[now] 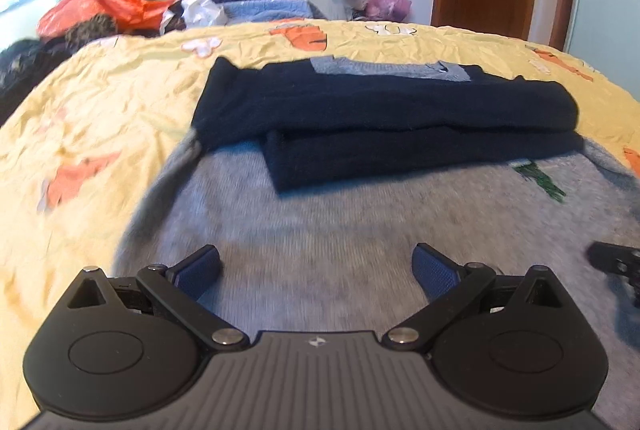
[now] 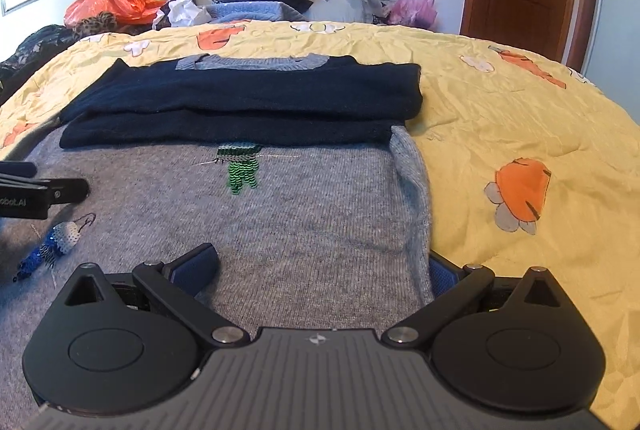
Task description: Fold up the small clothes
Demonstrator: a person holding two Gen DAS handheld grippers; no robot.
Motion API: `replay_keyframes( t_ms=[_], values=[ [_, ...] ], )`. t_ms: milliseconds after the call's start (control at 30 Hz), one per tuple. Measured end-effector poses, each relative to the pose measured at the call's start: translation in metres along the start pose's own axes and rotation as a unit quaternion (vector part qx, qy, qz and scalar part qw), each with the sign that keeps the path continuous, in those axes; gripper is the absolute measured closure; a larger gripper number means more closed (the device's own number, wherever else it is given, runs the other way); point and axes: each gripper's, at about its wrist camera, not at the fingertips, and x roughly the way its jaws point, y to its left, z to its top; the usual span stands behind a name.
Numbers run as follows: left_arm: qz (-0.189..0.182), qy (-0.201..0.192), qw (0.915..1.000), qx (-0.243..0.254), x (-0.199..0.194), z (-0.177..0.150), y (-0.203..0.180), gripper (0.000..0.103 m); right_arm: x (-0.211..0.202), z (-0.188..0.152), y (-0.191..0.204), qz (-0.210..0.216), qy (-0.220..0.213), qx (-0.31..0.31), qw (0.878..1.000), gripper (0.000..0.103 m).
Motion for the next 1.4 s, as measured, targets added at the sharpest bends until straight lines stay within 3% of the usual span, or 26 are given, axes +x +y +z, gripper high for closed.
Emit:
replay_keyframes(
  t_ms=[133, 233, 500, 633, 800, 1033, 1167, 1267, 1400],
  values=[
    [-0.014, 0.007, 0.9999, 0.001, -0.02, -0.016, -0.002, 0.0, 0.0, -0.001, 0.0, 0.001, -0.001, 0.001, 1.0, 0.0],
    [-0.012, -0.014, 0.9997, 0.018, -0.023, -0.028, -0.004, 0.0, 0.0, -0.001, 0.0, 0.001, -0.001, 0.001, 1.0, 0.0],
    [-0.014, -0.013, 0.9997, 0.014, -0.019, -0.024, -0.003, 0.0, -0.023, -0.014, 0.008, -0.002, 0.021, 0.006, 1.0, 0.0],
    [-0.013, -0.013, 0.9997, 0.015, -0.019, -0.024, -0.004, 0.0, -0.037, -0.033, 0.012, -0.001, 0.004, -0.004, 1.0, 0.0],
    [0.009, -0.02, 0.9997, 0.012, -0.03, -0.028, -0.006, 0.0, -0.032, -0.028, 0.012, 0.001, 0.002, -0.004, 1.0, 0.0],
    [-0.011, -0.015, 0.9991, 0.037, -0.052, -0.05, -0.008, 0.0, -0.035, -0.029, 0.01, 0.001, 0.0, 0.0, 1.0, 0.001],
    [-0.018, -0.012, 0.9994, 0.026, -0.047, -0.049, -0.005, 0.0, -0.058, -0.03, 0.01, -0.041, -0.056, 0.009, 0.998, 0.002],
    [-0.018, -0.014, 0.9993, 0.031, -0.045, -0.048, -0.009, 0.0, -0.075, -0.03, 0.025, -0.022, -0.083, -0.031, 0.996, 0.0],
    [-0.024, -0.013, 0.9992, 0.031, -0.045, -0.049, -0.009, 0.0, -0.057, -0.036, 0.04, -0.007, -0.028, -0.07, 0.997, 0.001]
  ],
)
